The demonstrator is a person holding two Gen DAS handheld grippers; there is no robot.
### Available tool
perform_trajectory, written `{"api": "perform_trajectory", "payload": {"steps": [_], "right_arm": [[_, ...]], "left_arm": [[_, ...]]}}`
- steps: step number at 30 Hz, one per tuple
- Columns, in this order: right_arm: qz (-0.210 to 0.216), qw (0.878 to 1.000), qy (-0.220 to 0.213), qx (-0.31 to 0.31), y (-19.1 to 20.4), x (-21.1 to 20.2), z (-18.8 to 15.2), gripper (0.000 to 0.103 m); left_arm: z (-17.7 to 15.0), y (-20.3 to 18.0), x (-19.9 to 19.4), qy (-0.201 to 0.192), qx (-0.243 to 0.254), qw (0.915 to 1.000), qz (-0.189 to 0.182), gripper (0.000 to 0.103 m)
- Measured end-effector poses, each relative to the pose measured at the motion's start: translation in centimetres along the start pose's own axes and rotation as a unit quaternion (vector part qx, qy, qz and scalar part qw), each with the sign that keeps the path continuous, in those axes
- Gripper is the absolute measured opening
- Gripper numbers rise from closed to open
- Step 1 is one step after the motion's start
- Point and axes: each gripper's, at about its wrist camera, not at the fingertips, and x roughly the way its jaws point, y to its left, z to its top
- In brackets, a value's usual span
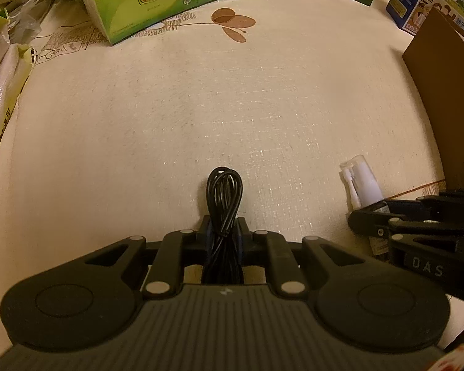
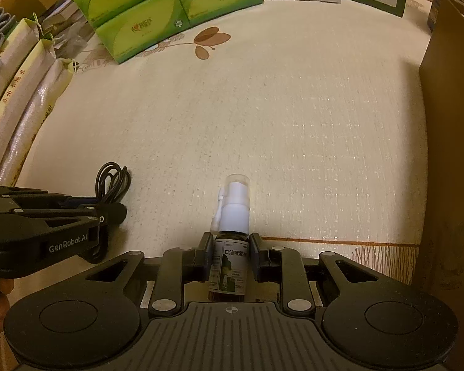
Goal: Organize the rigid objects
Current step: 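Grasp the black cable with left tool while right tool holds the spray bottle, then carry the cable with left tool to the shoebox while right tool carries the spray bottle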
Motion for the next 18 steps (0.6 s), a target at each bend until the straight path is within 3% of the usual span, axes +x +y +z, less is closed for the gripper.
{"api": "perform_trajectory", "payload": {"steps": [11,18], "right_arm": [[0.005,1.0,-0.002,-0.002,-0.1,-0.2,-0.2,0.021],[0.003,1.0,-0.009,0.009,-0.1,-1.1,-0.4,0.021]], "left_arm": [[0.1,0.0,0.0,0.001,0.004,1.0,-0.004,0.01],[0.2,0.2,-1.0,0.0,-0.025,0.9995,-0.02,0.01]]}}
